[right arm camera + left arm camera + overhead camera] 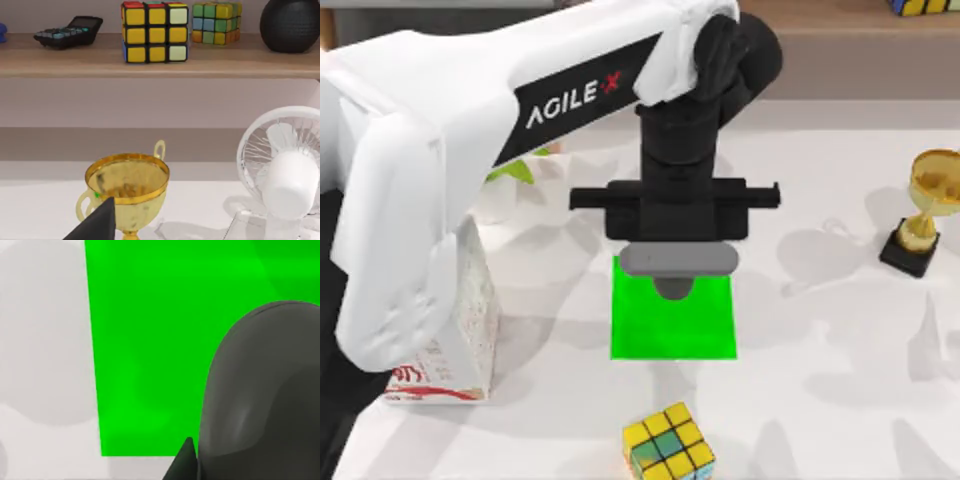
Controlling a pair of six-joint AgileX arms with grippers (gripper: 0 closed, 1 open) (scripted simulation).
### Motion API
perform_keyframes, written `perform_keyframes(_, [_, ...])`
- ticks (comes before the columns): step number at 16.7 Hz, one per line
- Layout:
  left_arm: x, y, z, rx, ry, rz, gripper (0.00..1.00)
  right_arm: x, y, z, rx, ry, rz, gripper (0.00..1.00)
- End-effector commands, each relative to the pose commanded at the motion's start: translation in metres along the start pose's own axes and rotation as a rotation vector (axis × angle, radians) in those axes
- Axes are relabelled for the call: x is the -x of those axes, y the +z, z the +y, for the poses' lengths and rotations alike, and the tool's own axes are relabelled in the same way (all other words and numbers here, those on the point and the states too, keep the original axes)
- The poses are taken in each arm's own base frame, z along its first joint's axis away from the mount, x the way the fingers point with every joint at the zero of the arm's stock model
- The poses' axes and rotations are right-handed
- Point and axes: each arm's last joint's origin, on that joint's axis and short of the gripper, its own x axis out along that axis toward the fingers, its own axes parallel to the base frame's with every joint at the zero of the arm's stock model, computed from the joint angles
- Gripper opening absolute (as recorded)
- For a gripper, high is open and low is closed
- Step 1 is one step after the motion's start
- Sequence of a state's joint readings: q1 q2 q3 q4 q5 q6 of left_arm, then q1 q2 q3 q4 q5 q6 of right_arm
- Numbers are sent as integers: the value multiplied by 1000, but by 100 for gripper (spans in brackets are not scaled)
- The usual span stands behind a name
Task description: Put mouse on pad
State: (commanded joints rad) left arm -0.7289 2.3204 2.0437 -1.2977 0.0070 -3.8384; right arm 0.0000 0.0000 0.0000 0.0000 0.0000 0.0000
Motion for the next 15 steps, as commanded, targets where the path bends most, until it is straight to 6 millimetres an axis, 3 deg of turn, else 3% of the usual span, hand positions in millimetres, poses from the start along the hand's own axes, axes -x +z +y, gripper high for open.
perform_keyframes(10, [9, -30, -41, 65, -125, 212, 0, 0, 0, 0, 0, 0, 0, 100])
perform_keyframes(15, [-8, -16, -21, 13, -57, 148, 0, 0, 0, 0, 0, 0, 0, 100])
